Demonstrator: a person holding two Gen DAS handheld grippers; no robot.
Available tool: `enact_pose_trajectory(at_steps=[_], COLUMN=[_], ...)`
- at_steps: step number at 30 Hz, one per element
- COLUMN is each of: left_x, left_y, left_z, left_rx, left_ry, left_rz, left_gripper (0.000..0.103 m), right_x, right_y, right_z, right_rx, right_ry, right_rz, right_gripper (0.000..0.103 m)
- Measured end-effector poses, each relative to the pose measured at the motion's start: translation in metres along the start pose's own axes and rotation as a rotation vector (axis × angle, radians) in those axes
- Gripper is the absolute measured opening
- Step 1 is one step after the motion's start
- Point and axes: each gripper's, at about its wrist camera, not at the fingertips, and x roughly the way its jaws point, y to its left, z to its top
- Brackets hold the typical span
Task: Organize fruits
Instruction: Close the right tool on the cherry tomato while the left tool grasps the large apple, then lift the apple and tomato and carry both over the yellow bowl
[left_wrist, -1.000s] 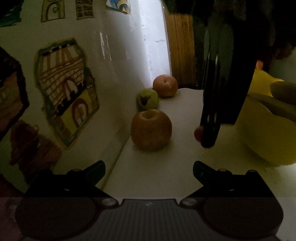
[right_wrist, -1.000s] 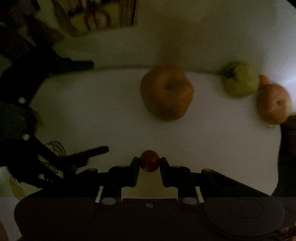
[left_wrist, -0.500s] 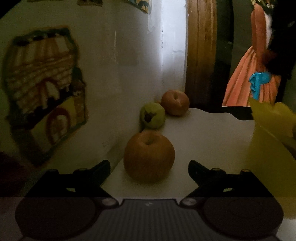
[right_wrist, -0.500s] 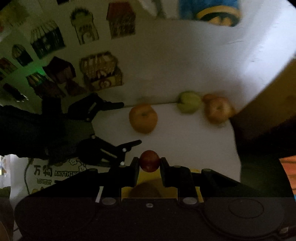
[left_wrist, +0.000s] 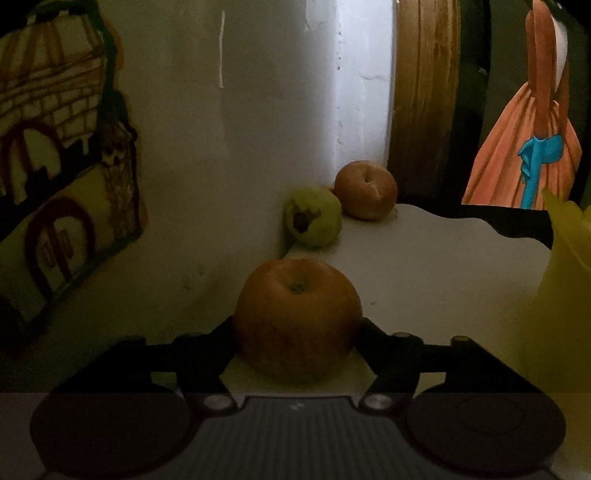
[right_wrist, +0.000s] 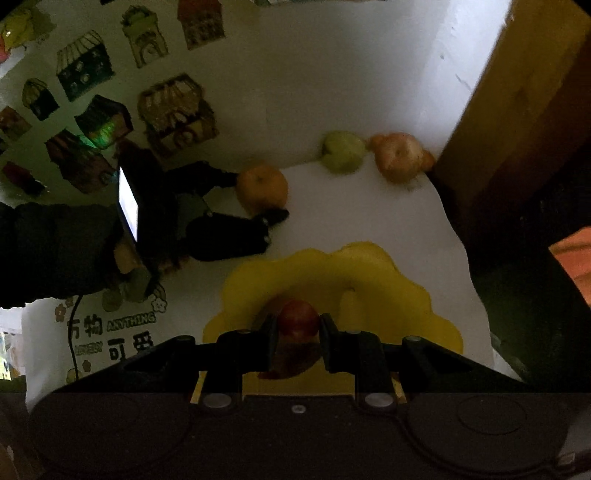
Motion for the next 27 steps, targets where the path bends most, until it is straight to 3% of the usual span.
enact_pose_trajectory(at_steps=[12, 27], left_x=[-0.012, -0.05], left_y=[0.012, -0.002], left_z=[-0.005, 0.01], left_rx=[-0.096, -0.111], left_ry=[-0.015, -0.095], left_rz=[-0.043, -0.139], left_gripper=[0.071, 0.071], right_x=[0.022, 0.025], right_y=[0.003, 0.001], right_z=[-0.023, -0.029], right_rx=[0.048, 0.088], right_ry=[-0.041, -0.051], right_rz=[0.011, 0.02], right_gripper=[0.025, 0.026])
